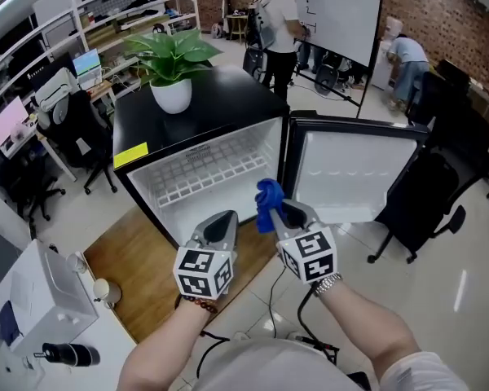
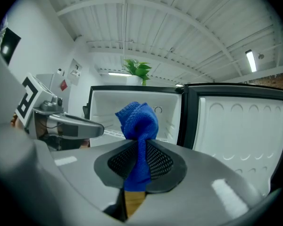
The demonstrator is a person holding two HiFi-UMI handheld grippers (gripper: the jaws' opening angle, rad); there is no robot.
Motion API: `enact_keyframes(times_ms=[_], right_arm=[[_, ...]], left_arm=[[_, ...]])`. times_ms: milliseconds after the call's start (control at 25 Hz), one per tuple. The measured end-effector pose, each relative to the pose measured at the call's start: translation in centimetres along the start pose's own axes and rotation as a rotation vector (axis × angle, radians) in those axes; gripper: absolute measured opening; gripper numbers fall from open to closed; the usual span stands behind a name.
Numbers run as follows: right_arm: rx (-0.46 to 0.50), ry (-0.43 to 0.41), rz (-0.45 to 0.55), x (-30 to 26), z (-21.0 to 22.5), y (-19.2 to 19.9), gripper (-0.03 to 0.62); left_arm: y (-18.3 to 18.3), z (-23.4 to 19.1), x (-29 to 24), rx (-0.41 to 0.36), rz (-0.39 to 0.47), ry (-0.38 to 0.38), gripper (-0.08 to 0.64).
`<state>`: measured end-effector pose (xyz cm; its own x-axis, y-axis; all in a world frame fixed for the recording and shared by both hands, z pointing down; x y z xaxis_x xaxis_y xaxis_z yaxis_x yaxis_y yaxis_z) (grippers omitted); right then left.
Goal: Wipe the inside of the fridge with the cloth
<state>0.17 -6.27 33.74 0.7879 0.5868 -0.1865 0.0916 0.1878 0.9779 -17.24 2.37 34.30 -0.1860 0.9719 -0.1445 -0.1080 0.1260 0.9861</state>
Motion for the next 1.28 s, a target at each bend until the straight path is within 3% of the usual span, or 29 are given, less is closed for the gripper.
enact_keyframes(times_ms=[320,680,1280], right_arm=[[0.000,-0.121,0.012,1.4,-0.7,-0.7,0.049],[-0.004,-0.210,-0.005,3.4,-1.3,0.2,0.049],[-0.005,-0.255,0.000,4.4,-0.6,0.4,0.049]], left_arm=[[-0.5,1.7,1.5,0.046,0.014,-0.099,0.006],[-0.9,4.0,3.2,0.025,0.008,-0.197,0.006],[-1.2,5.5,3.5,-0.007,0.000,-0.256,0.006]])
Point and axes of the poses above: the fingertips, and each gripper's own axes: x backward along the fingers, z to its right, y out of its underside, the point moved 10 cm from there along x, backward along the fingers, and after that the axes turned 10 degrees about -x, right-handed, at the moved point
